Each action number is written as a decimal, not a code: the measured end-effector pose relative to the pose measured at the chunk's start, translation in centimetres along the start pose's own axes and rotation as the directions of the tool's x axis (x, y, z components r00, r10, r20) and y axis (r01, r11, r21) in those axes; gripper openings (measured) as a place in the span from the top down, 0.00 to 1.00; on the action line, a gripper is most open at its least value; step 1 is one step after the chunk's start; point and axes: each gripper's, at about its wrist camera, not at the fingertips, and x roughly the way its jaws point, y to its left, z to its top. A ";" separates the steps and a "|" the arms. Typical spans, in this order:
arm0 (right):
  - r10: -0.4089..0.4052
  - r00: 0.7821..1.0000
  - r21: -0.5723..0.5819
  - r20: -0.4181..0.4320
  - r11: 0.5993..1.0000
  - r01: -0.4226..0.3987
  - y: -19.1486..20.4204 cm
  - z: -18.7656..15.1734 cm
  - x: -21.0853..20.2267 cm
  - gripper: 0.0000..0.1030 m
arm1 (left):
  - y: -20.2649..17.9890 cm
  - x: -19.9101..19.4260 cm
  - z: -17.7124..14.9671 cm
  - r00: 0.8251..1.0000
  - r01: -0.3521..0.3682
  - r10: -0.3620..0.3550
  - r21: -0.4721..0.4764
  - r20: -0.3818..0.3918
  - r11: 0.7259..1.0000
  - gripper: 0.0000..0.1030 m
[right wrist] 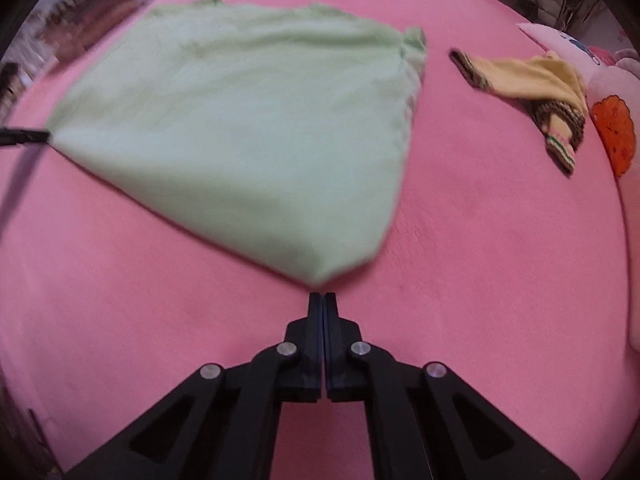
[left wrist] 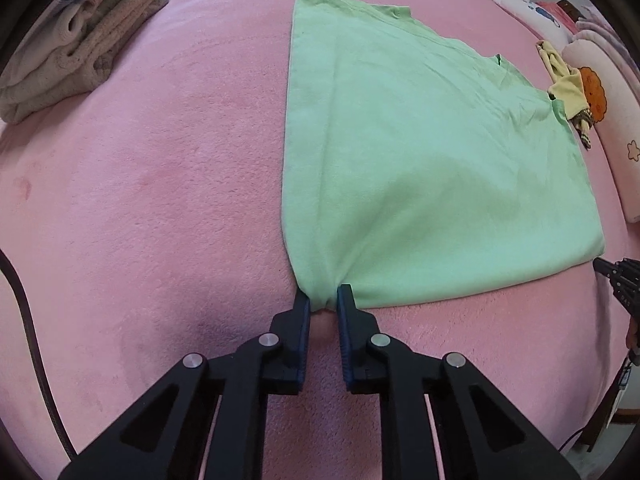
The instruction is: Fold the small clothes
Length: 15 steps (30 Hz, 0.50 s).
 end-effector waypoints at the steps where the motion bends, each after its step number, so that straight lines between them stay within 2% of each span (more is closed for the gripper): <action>1: -0.018 1.000 0.002 -0.022 1.000 0.018 -0.1 -0.5 0.5 1.00 | 0.2 0.0 0.0 1.000 0.006 -0.006 -0.011 0.001 1.000 0.90; 4: -0.026 0.999 0.036 -0.024 0.999 0.027 -0.4 -1.2 0.0 1.00 | 0.6 -0.2 -0.6 1.000 0.015 -0.015 -0.042 -0.009 0.999 0.90; 8: -0.017 1.000 0.136 0.015 0.991 0.015 -1.1 -1.1 -2.1 1.00 | 1.4 -1.6 -2.3 0.998 -0.054 0.053 -0.040 -0.035 0.998 0.90; 12: -0.037 0.994 0.217 0.101 0.976 0.014 -1.5 0.3 -4.9 1.00 | 1.0 -4.3 -1.7 0.997 -0.063 0.065 -0.055 0.045 0.997 0.89; 15: -0.043 0.989 0.247 0.141 0.969 0.007 -1.1 2.3 -5.3 1.00 | -0.5 -5.2 0.1 0.993 -0.034 0.038 -0.034 0.111 0.999 0.80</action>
